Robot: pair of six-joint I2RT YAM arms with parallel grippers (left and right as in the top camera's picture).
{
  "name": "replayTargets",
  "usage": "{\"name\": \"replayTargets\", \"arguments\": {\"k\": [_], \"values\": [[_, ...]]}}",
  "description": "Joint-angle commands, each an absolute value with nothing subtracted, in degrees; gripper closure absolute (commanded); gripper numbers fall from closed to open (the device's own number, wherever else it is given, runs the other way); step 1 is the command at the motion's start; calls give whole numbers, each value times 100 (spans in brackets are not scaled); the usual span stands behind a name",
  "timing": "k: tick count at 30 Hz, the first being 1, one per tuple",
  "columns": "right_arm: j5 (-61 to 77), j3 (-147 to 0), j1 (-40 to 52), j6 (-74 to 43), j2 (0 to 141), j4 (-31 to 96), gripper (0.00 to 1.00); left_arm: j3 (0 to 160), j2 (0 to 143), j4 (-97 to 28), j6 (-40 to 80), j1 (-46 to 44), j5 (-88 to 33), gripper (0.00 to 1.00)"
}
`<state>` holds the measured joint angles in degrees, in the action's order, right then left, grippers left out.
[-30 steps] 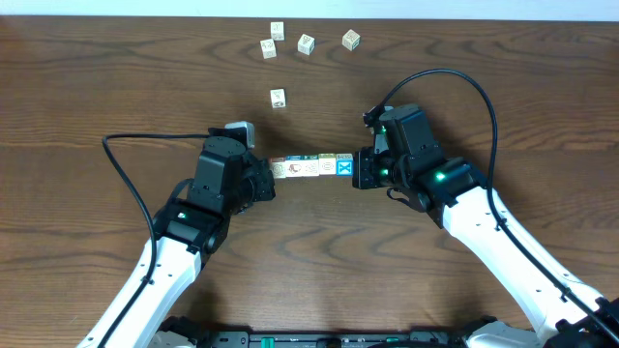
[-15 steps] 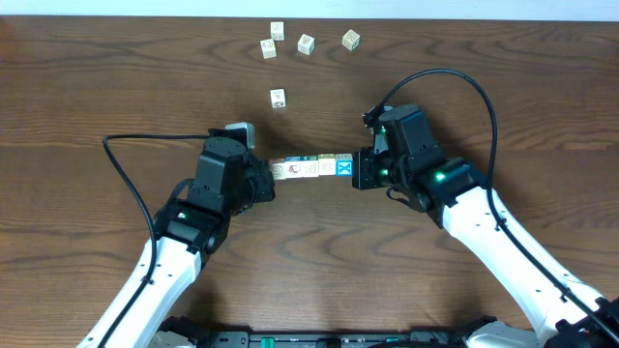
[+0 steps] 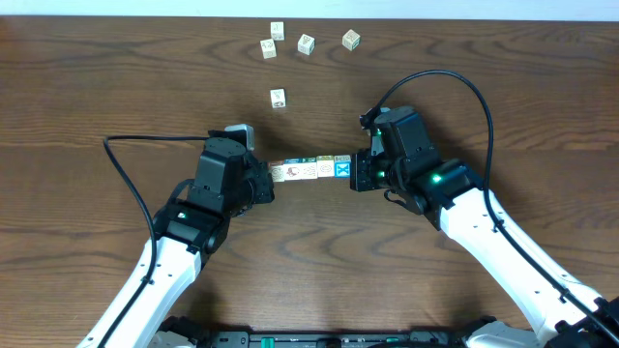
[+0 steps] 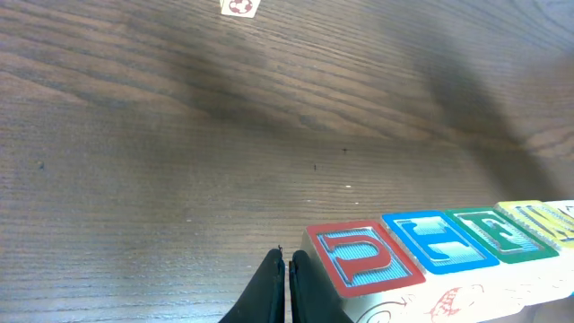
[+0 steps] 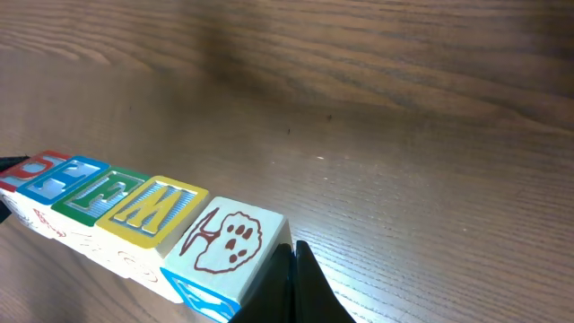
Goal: Lift 5 blocks
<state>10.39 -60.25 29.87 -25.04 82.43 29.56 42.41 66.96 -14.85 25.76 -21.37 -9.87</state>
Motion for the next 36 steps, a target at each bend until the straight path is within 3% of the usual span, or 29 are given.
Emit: {"name": "replayTargets", "arguments": {"k": [1, 36], "values": [[2982, -6193, 3594, -2528, 8241, 2764, 99, 4678, 6665, -1225, 2687, -2515, -2637, 93], [2637, -6191, 3594, -2521, 8407, 2794, 99, 4678, 6967, -1192, 2692, -2547, -2637, 93]]}}
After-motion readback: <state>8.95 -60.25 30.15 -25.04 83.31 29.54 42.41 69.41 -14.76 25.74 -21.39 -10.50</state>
